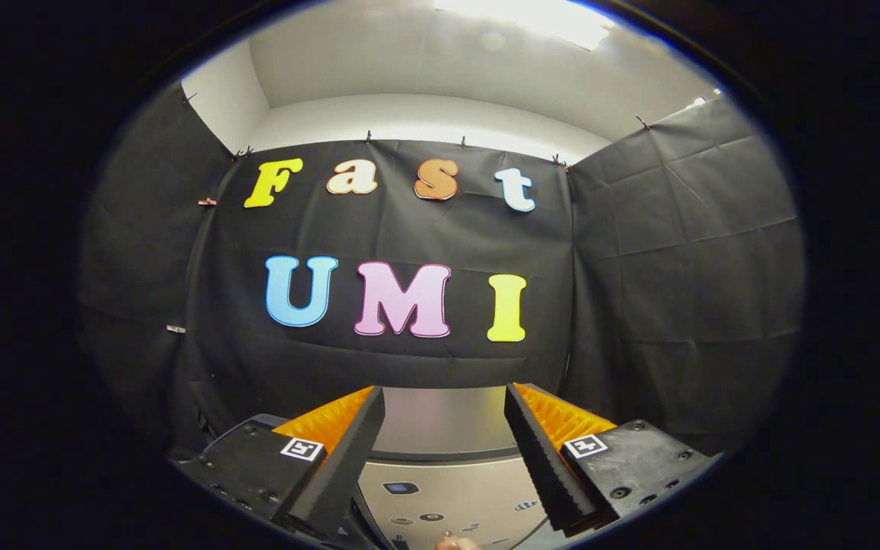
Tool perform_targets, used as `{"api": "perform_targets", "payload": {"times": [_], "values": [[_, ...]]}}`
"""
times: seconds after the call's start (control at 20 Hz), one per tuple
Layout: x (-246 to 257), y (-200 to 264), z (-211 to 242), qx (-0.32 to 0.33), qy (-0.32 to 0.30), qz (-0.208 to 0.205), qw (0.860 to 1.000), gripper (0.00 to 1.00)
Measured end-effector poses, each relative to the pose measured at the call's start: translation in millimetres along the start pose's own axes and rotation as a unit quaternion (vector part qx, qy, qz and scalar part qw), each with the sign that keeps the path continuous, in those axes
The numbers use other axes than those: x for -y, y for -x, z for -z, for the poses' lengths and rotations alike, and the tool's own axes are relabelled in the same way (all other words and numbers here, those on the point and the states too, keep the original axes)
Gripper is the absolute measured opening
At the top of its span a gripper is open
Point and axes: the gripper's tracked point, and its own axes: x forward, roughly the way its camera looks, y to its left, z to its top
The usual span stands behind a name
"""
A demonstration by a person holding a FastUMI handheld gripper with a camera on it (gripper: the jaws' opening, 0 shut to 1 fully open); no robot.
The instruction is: Put the clothes into the washing machine and then close the washing machine lid.
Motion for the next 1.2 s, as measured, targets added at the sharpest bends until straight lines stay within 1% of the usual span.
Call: {"api": "perform_targets", "payload": {"times": [0.4,0.8,1.2], "values": [[-8.1,-4.5,7.7,-0.009,-0.004,-0.011,1.000,0.98],[-14.4,-12.6,3.1,-0.003,0.001,-0.020,1.000,0.98],[-28.9,-24.0,6.8,-0.016,-0.005,-0.044,0.999,0.98]]}}
